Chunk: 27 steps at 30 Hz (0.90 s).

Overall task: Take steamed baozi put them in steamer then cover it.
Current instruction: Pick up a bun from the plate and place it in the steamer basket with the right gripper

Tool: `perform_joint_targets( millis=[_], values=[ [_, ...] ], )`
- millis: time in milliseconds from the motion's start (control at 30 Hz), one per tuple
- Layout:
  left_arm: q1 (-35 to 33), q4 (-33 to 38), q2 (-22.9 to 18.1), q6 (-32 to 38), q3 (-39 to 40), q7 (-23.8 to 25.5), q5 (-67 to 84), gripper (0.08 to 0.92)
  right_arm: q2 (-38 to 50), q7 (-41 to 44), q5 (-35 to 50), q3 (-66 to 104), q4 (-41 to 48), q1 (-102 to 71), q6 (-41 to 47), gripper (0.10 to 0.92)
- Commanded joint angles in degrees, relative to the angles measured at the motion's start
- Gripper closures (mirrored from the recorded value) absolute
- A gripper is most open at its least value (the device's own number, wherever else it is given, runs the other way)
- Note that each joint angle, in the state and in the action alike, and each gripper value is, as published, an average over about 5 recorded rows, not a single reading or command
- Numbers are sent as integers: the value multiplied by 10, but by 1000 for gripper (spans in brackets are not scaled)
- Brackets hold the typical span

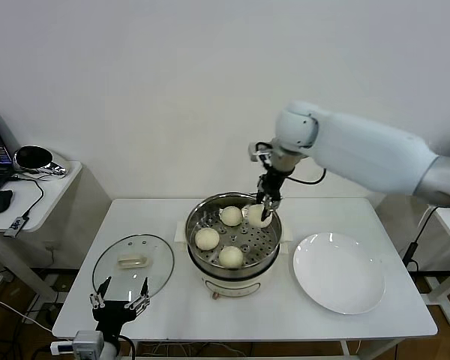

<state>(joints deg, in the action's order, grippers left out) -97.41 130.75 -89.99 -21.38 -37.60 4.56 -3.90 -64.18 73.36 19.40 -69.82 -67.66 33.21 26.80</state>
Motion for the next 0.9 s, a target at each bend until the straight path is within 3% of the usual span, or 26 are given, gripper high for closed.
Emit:
perform_joint_targets(
  millis=[33,900],
  values=[
    [2,-5,0,-1,1,0,1,177,-42,-8,-26,-8,28,-41,6,516],
    [7,-17,1,-1,-2,-1,7,177,-43,-23,-82,7,67,-82,-6,512]
  ],
)
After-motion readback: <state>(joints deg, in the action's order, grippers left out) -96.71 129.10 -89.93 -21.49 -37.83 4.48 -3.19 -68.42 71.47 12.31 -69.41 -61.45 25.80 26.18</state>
